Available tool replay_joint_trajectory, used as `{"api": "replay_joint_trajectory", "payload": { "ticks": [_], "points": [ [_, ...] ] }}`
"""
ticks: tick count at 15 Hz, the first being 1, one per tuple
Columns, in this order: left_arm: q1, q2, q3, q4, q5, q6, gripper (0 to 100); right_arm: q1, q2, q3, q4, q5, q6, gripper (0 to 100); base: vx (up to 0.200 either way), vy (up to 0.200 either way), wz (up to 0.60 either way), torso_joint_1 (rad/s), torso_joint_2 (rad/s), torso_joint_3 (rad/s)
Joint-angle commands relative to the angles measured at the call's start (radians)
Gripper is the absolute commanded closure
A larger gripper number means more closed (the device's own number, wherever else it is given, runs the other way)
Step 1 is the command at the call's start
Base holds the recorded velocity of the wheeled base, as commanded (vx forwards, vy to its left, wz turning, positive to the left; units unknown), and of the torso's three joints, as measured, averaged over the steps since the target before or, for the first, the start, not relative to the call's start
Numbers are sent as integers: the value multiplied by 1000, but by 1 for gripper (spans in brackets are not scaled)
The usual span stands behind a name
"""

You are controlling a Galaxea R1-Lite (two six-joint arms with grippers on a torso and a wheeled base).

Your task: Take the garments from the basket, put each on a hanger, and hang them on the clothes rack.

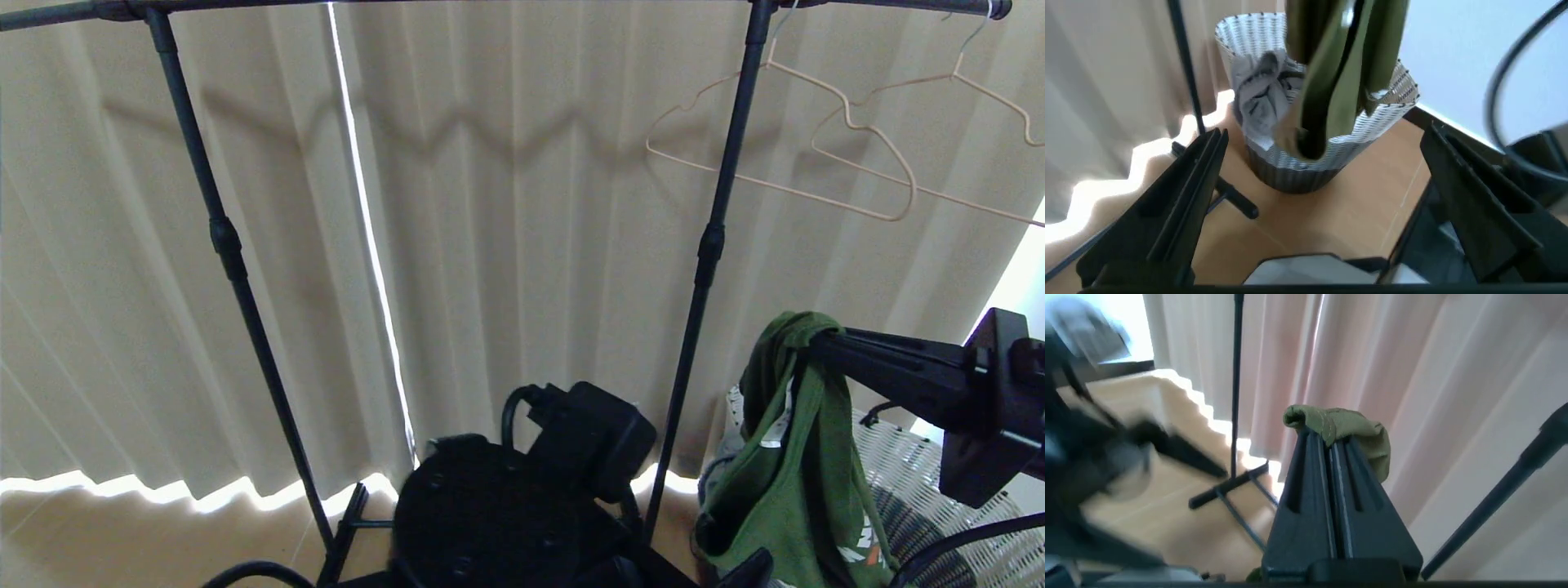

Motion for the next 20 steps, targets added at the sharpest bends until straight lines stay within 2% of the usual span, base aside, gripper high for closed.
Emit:
{"api": "replay_joint_trajectory", "payload": {
  "ticks": [1,5,6,13,16,20],
  "points": [
    [-13,145,-43,-32,37,-4,0,1,-12,1,-10,0,4,100,0,0,0,0,0,0],
    [15,195,-98,-36,64,-7,0,1,-32,6,-10,0,16,100,0,0,0,0,0,0],
    [22,206,-105,-66,63,-12,0,3,-35,7,-10,0,17,100,0,0,0,0,0,0],
    [58,284,-105,-141,64,-13,0,57,-62,7,-10,0,16,100,0,0,0,0,0,0],
    [70,283,-100,-142,64,-18,0,57,-71,7,-9,-1,16,100,0,0,0,0,0,0],
    [79,281,-86,-142,103,-29,0,57,-75,9,-7,-1,16,100,0,0,0,0,0,0]
  ]
}}
